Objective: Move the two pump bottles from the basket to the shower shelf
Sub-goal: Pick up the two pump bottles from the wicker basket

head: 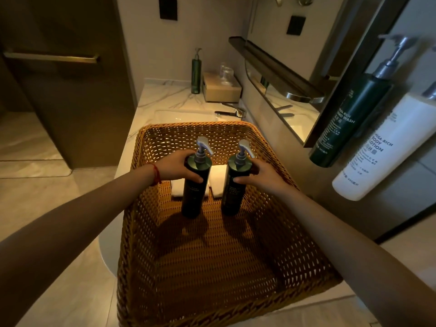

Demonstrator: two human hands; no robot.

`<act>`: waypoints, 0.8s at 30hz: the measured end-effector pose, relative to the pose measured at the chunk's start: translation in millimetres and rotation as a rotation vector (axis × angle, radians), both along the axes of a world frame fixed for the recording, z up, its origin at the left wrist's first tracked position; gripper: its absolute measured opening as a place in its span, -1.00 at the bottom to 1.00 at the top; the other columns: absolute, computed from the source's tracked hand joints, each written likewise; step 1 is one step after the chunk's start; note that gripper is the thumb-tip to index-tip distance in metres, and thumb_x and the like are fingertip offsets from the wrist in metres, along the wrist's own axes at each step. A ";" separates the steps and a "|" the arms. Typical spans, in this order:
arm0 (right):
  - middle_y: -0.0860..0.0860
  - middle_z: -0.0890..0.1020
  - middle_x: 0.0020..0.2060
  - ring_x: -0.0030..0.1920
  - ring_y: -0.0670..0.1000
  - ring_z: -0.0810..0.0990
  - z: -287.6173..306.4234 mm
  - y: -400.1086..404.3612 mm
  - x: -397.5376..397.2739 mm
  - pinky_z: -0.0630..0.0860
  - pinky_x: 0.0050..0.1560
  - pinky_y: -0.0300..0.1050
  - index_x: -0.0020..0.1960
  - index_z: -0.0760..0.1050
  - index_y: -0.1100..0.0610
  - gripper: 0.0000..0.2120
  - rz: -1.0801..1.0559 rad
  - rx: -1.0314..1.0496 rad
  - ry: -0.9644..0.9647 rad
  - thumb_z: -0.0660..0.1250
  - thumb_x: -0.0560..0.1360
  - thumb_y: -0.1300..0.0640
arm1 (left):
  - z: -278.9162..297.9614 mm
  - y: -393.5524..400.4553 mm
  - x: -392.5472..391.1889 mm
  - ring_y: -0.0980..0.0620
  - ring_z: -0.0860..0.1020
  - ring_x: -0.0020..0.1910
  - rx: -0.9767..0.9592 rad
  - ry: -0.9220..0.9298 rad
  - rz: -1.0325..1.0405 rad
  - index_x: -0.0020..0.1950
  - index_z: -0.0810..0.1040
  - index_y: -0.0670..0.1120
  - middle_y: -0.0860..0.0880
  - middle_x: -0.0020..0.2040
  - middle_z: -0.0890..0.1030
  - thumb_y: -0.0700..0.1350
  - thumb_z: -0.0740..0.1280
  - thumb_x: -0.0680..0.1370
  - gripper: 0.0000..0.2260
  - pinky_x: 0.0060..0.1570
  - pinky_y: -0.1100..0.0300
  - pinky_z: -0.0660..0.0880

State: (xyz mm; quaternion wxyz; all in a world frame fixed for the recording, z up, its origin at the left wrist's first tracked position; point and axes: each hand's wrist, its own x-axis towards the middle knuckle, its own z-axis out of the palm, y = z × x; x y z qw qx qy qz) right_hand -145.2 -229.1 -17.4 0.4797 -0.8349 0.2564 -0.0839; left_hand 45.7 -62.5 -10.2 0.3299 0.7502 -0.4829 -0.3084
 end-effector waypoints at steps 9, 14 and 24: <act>-0.22 0.51 -0.10 -0.09 -0.25 0.46 2.4 2.9 3.9 0.37 -0.18 -0.31 0.02 0.45 -0.06 -0.68 -0.007 0.069 -0.101 0.45 0.32 0.08 | 8.9 6.5 -0.1 0.27 0.55 -0.27 -0.117 0.092 0.059 -0.07 0.48 0.05 0.08 -0.14 0.55 -0.17 0.43 0.33 -0.75 -0.43 0.50 0.40; -0.08 0.56 -0.02 0.02 -0.03 0.53 14.6 5.9 -2.3 0.52 -0.11 -0.11 0.05 0.46 -0.04 -0.62 -0.037 0.239 -0.139 0.45 0.28 -0.03 | 14.7 13.1 -3.8 0.12 0.55 -0.11 -0.186 0.240 0.137 -0.09 0.49 0.01 0.00 -0.08 0.57 -0.13 0.39 0.37 -0.84 -0.27 0.33 0.49; -0.10 0.70 -0.27 -0.23 -0.09 0.66 57.9 15.1 -17.7 0.55 -0.31 -0.25 -0.12 0.50 -0.04 -0.71 -0.089 0.304 -0.306 0.41 0.25 -0.15 | 48.1 33.6 -32.8 -0.01 0.56 -0.02 -0.341 0.482 0.326 -0.04 0.46 -0.06 -0.06 -0.03 0.57 0.10 0.39 0.19 -0.57 -0.18 0.17 0.50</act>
